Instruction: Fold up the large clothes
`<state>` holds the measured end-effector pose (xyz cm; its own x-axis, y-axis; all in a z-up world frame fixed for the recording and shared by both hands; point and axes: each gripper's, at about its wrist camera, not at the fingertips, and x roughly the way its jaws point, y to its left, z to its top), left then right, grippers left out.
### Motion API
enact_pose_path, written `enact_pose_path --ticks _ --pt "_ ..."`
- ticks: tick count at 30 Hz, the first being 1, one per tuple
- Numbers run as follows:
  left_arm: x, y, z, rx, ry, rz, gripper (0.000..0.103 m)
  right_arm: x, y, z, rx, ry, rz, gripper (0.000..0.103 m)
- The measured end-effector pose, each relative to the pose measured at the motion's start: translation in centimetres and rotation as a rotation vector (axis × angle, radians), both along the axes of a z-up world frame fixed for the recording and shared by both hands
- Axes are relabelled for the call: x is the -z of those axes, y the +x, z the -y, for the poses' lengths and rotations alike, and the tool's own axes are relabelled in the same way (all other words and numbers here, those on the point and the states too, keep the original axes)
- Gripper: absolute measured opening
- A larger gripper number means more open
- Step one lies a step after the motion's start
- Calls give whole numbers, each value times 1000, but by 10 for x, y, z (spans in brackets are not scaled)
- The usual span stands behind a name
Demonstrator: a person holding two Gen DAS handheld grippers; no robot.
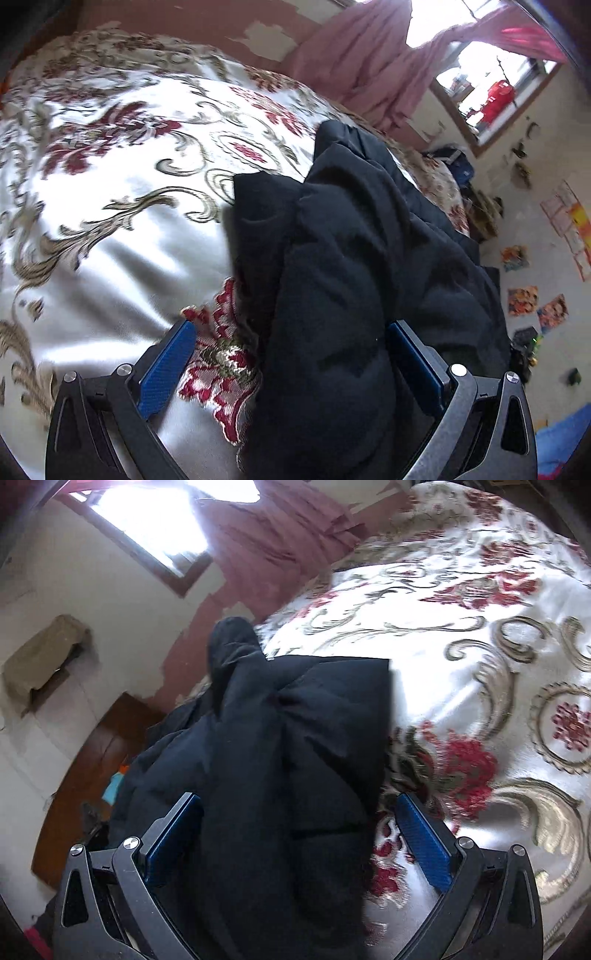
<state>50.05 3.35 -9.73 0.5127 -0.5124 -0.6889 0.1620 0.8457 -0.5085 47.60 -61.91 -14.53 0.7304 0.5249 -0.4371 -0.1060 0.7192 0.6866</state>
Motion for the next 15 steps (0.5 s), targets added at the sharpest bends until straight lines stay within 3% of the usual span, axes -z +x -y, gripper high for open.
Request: enact_pose_path --ticks 2,7,12,15 --pt "1 7 -1 32 -20 -25 103 -1 -2 -5 -60 4 47 102" --pt "-1 12 8 99 -24 -53 103 0 2 -4 -71 23 32 102" --pt "-2 11 27 182 -131 -96 103 0 6 -10 -104 -1 2 102" --pt "-2 9 52 176 -18 -111 103 -3 14 -17 -144 -53 -24 102"
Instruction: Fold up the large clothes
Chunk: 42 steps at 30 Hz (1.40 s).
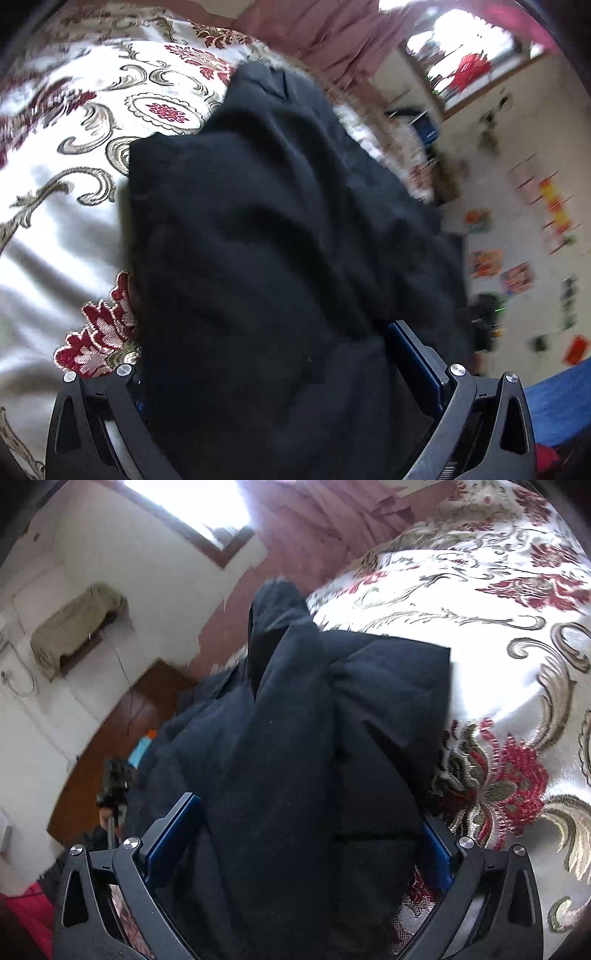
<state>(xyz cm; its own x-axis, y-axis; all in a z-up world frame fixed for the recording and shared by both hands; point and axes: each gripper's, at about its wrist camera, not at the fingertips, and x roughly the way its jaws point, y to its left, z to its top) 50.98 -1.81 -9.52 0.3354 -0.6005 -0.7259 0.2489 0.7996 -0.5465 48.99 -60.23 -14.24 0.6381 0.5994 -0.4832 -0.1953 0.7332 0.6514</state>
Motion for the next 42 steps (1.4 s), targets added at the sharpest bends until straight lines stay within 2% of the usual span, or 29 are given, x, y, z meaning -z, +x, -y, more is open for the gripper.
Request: enact_pose_path --ticks 2,4,6,7,8,9,11,12,14,15,16,17,20,23,27,33,42 --pt "-2 -2 11 -19 70 4 103 -3 1 -5 -9 -30 -7 102" --pt "-5 -6 14 -49 80 2 101 -5 -3 -6 0 -27 -11 102" --pt "-9 -11 17 -88 99 6 90 -8 -6 -6 15 -20 -6 102" --pt "-12 -14 19 -104 104 12 80 -9 -7 -6 22 -20 -5 102" --pt "-16 -18 22 -123 119 22 70 -9 -5 -7 28 -26 -3 98" --pt "-20 -24 25 -143 135 38 65 -10 -7 -8 39 -37 -1 95" --pt "-28 -34 29 -176 148 58 46 -15 -13 -8 62 -52 5 81" --pt "-32 -38 30 -192 150 68 42 -17 -16 -9 68 -56 9 77" --pt "-46 -49 36 -225 164 100 31 -23 -22 -10 76 -61 26 59" --pt "-51 -49 37 -235 177 111 30 -27 -25 -11 80 -69 37 55" --pt "-57 -54 42 -246 198 122 27 -31 -28 -14 84 -83 51 47" --pt "-62 -56 45 -252 212 131 26 -35 -30 -16 87 -94 64 40" --pt "-78 -68 55 -269 257 160 23 -50 -39 -21 88 -120 105 29" --pt "-93 -76 61 -279 278 175 23 -66 -48 -24 86 -102 148 24" --pt "-112 -94 62 -273 266 192 22 -84 -61 -28 75 -60 208 23" --pt "-135 -124 58 -285 262 230 22 -110 -81 -41 55 -58 261 23" --pt "-151 -163 39 -318 250 241 22 -148 -120 -72 8 -123 326 23"
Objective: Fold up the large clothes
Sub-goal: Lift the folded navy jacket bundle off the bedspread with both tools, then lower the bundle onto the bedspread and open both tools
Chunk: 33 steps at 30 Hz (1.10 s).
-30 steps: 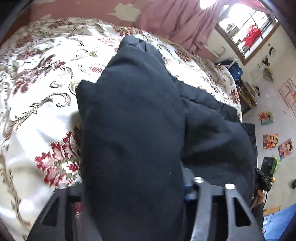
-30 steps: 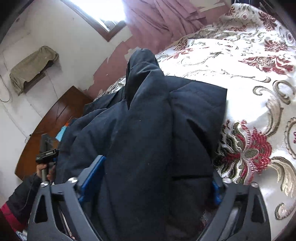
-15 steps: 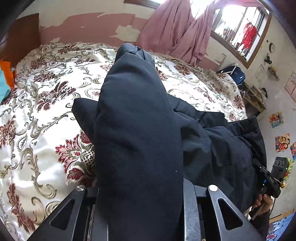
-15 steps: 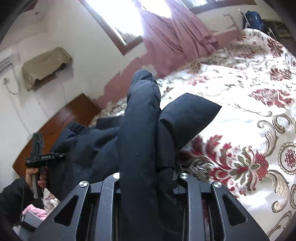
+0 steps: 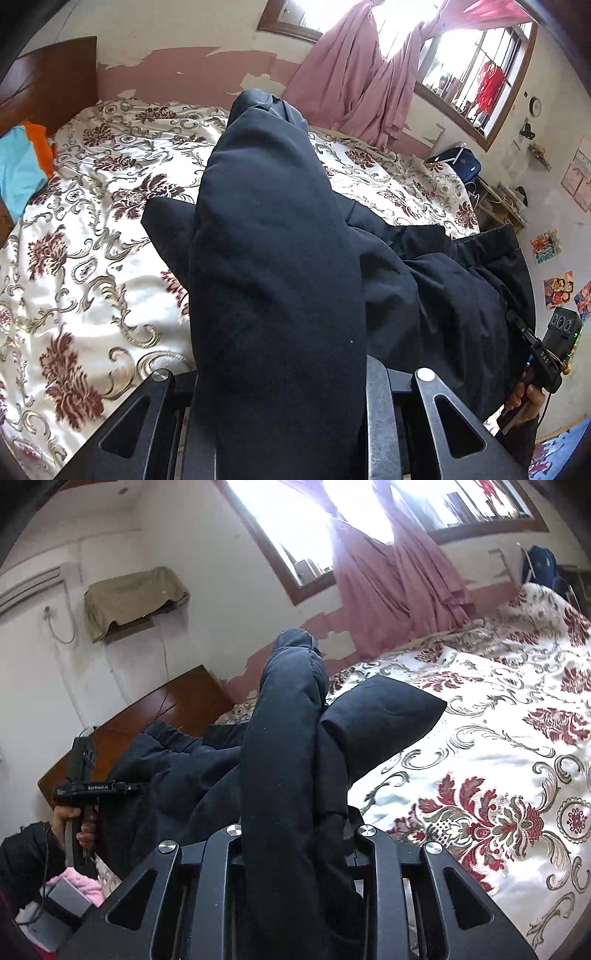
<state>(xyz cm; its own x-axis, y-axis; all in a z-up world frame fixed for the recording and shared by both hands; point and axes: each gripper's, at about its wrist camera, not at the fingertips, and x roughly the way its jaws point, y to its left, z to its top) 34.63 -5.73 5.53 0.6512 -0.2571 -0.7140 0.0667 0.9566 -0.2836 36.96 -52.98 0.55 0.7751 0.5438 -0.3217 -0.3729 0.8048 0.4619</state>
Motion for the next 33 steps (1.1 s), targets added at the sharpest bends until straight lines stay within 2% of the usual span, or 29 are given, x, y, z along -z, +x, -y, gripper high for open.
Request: enact_pose_path --ticks 6,12,17,20,24,27,30,32,33 --pt "4 -19 -3 3 -9 2 22 -8 -20 -2 -2 -21 -8 23" --pt "27 -24 -1 13 -35 -24 22 -5 -29 -1 10 -57 -47 23" --pt "59 -20 -1 11 -54 -43 22 13 -25 2 35 -93 -108 23" --pt "69 -18 -5 4 -60 -24 23 25 -18 7 68 -107 -148 23" --pt "79 -15 -15 -29 -90 -44 26 39 -7 14 101 -92 -200 29" --pt "84 -13 -17 -40 -67 -55 36 48 -1 15 125 -84 -239 35" --pt "88 -11 -16 -65 -28 -74 52 55 2 15 139 -94 -266 43" --pt "91 -11 -17 -105 -4 -84 70 57 3 15 147 -93 -284 53" --pt "92 -11 -19 -122 3 -85 72 59 4 14 151 -92 -289 55"
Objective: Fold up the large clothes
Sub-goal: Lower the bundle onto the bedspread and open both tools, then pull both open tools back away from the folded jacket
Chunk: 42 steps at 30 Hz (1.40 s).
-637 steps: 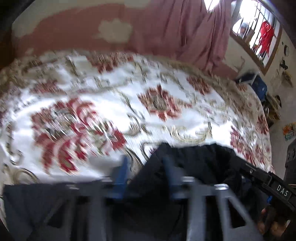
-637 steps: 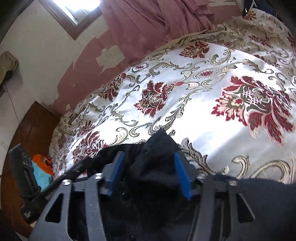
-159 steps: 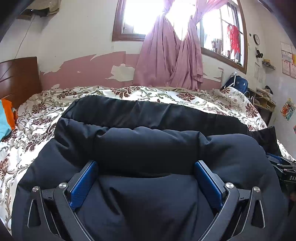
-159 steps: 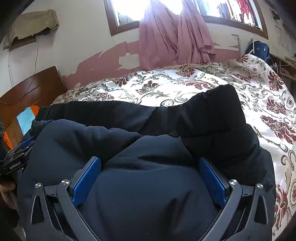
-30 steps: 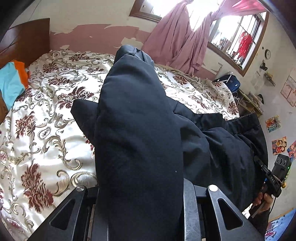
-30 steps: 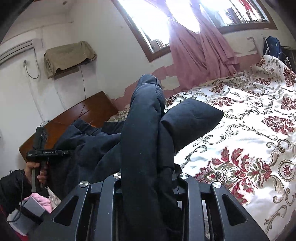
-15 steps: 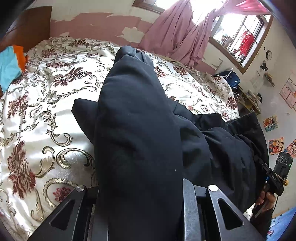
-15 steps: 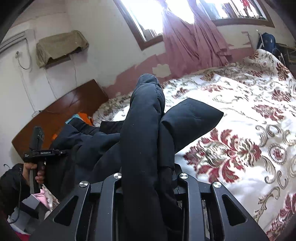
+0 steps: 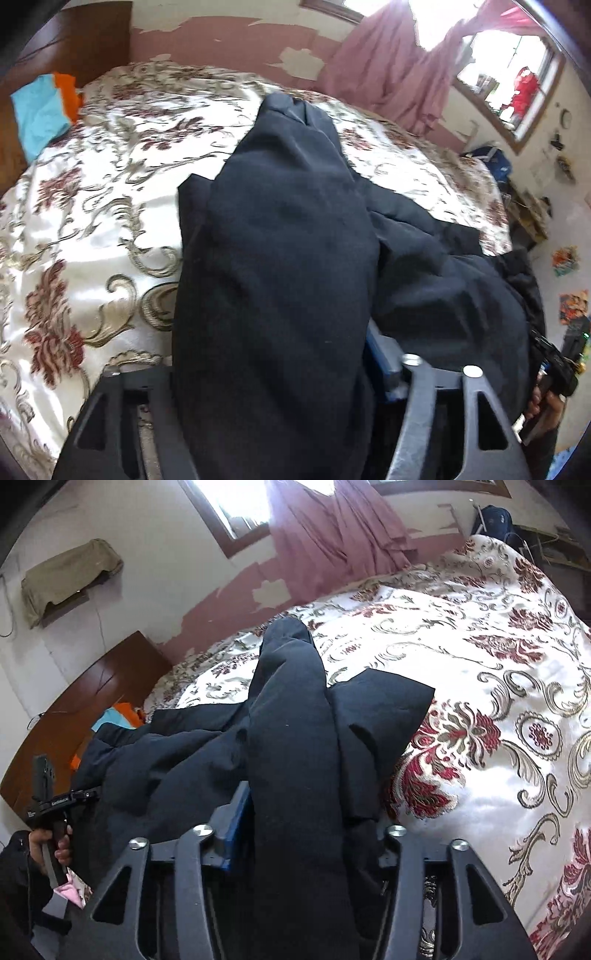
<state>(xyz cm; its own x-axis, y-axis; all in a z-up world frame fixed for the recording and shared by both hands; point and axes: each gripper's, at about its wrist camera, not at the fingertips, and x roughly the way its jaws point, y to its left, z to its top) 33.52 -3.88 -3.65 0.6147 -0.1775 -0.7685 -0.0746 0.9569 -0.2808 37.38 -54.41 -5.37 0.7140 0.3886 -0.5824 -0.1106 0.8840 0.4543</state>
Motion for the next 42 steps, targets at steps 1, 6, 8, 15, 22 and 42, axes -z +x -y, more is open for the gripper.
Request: enact_pose_path --ticks 1,6,8,15,22,42 --pt "1 0 -2 -12 -2 -1 73 2 0 1 7 0 -3 59" --pt "0 -6 -9 -62 14 14 83 3 -3 2 46 -37 -6 84" --pt "-3 -11 -8 -82 56 42 90 1 -5 0 62 -59 1 90" --pt "-26 -41 5 -117 229 235 103 -20 -21 -13 111 -193 97 100" --pt "-41 -68 34 -89 301 325 103 -41 -45 -25 130 -253 184 101" --pt "-87 -173 125 -46 332 566 103 -91 -155 -61 205 -269 443 101"
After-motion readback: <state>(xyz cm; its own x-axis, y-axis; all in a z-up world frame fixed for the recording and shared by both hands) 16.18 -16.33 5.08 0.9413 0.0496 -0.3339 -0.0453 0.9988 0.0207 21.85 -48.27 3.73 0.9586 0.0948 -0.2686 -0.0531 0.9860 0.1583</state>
